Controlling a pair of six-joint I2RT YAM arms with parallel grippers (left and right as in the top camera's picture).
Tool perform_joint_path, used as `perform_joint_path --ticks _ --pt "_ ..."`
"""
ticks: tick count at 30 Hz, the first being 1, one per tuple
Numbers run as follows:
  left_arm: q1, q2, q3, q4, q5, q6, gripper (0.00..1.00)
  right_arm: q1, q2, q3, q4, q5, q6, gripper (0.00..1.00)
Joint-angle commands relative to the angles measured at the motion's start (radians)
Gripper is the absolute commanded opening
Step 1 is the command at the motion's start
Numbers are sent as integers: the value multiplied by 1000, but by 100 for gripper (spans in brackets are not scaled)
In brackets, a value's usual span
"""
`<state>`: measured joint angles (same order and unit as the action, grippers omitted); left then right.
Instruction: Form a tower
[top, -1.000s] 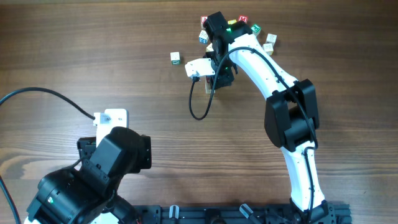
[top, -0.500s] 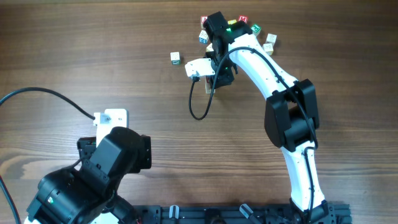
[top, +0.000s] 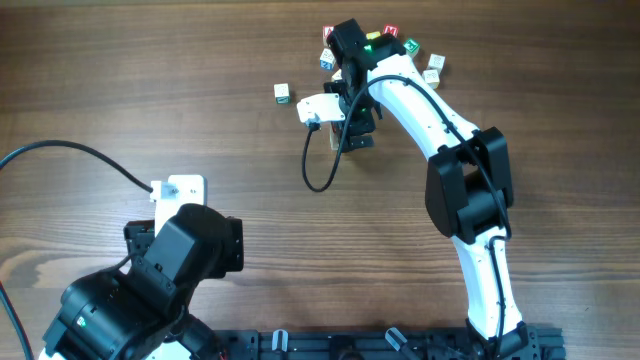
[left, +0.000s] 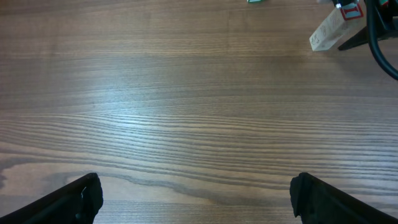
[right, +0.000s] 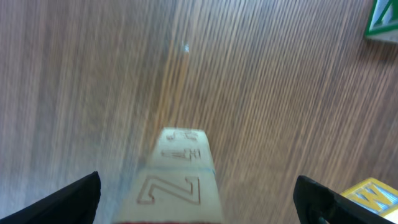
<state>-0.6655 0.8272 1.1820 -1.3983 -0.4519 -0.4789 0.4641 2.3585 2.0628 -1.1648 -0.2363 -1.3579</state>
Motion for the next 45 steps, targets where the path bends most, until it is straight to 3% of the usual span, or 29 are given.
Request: perform_joint_path --ticks 1,5,8,10,12,15,17,18,19,21,22,23,26,30,45 --pt "2 -2 2 2 -2 8 100 8 -40 6 -34 -104 55 100" --pt "2 -2 2 2 -2 8 100 37 -116 8 -77 -105 108 100" --pt "2 -2 2 2 -2 8 100 21 -206 65 55 -98 383 100" --pt "2 -2 2 2 -2 8 100 -31 -277 74 245 -68 659 100" --pt "2 -2 2 2 -2 8 100 -130 -312 74 421 39 1147 100" --pt "2 -2 2 2 -2 8 100 -278 -283 72 392 -46 1560 100" --pt "2 -2 2 2 -2 8 100 -320 -253 68 320 -50 1594 100" --pt "2 -2 2 2 -2 8 100 -327 -240 66 284 -46 1588 95" --pt "2 -2 2 2 -2 8 100 -328 -215 36 230 -51 1627 56" --pt "2 -2 2 2 -2 8 100 -318 -187 -43 187 -50 1733 28" --pt "2 -2 2 2 -2 8 100 -313 -179 -114 205 -50 1800 9" --pt "2 -2 2 2 -2 8 100 -310 -175 -184 240 -50 1868 4" --pt "2 -2 2 2 -2 8 100 -288 -175 -418 429 -110 1960 4" --pt "2 -2 2 2 -2 8 100 -247 -176 -574 610 -263 1960 4" --pt "2 -2 2 2 -2 8 100 -208 -175 -671 728 -447 1914 4"
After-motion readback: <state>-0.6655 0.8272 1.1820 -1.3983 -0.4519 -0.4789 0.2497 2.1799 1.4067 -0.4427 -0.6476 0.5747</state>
